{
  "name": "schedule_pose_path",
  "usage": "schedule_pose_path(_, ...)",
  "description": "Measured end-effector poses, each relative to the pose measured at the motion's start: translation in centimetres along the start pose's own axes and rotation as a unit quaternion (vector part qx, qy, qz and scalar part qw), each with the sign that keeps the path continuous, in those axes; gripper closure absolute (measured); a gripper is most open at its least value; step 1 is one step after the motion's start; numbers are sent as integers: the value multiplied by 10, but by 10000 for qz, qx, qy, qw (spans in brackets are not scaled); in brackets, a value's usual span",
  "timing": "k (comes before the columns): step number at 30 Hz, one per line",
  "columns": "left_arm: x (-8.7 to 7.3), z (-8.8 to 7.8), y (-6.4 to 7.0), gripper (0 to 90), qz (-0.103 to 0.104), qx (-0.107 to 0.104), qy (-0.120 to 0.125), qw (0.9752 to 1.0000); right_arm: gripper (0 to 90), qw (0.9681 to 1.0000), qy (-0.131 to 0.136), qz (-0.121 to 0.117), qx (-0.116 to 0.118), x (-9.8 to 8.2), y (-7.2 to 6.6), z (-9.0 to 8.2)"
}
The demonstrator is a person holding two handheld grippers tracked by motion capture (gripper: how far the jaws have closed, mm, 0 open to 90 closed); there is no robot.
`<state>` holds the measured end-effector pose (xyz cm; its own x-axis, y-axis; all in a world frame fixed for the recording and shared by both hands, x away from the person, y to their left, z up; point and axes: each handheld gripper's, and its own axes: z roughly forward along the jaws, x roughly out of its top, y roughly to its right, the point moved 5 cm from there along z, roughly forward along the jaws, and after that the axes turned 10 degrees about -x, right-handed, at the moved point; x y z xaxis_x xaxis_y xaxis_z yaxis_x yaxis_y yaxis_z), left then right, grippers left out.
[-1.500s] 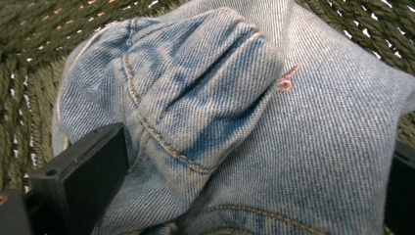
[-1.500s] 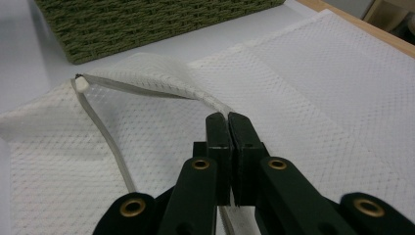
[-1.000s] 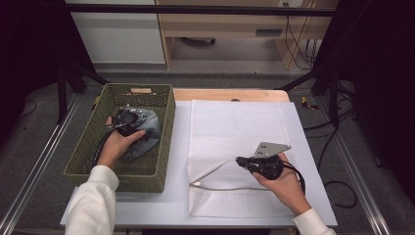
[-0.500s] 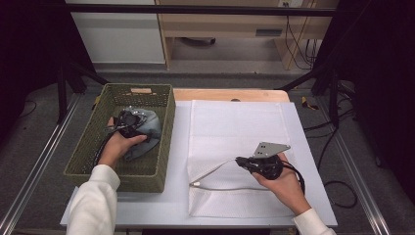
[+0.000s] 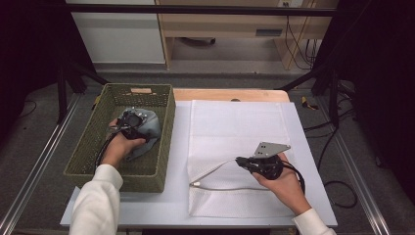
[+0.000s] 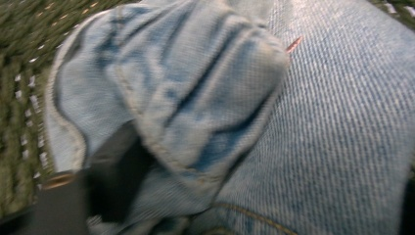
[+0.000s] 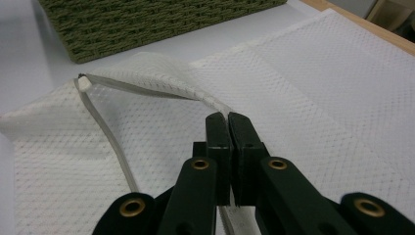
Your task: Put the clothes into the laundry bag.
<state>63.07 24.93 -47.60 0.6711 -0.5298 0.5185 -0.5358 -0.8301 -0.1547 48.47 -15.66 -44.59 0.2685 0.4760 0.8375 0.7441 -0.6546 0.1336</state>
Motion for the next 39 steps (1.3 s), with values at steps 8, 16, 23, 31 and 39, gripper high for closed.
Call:
schedule_pose_path(8,3,-10,-1,536,133,44,-379,9992,884,10000,9,-7,-6,0,0,-1)
schedule_pose_path(16,2,-27,-9,621,-222,-97,51,9997,884,10000,38,-28,-33,1,1,-3)
schedule_pose_path(23,5,-49,-8,636,-284,-210,626,9974,885,10000,35,-35,-52,2,1,-4)
schedule_pose_path(31,12,-78,-3,638,-202,-213,1265,9915,886,10000,-31,-20,-69,1,1,-5)
schedule_pose_path(39,15,-102,-1,637,-225,-201,1766,9838,886,10000,-62,-25,-48,2,0,-4)
